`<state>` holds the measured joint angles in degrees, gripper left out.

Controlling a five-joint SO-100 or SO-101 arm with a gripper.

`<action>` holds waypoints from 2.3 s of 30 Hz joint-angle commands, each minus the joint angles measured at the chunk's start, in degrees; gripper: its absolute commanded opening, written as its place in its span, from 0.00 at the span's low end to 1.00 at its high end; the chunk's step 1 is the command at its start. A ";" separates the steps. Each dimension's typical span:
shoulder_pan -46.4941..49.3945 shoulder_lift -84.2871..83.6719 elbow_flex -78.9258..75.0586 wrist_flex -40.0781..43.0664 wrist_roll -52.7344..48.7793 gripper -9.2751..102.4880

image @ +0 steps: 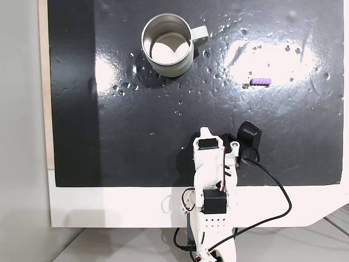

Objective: Grasp a pengrip and put it in the cup.

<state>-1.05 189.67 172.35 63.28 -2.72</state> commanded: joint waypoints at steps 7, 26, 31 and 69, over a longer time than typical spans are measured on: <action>-6.33 0.26 -0.26 -2.72 -6.15 0.08; 5.62 -50.71 -34.19 -16.79 -9.05 0.08; 11.87 -74.71 -52.47 -17.31 -8.96 0.08; 25.05 -120.94 -94.75 5.19 -23.55 0.20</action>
<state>24.26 68.64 81.47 67.59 -25.66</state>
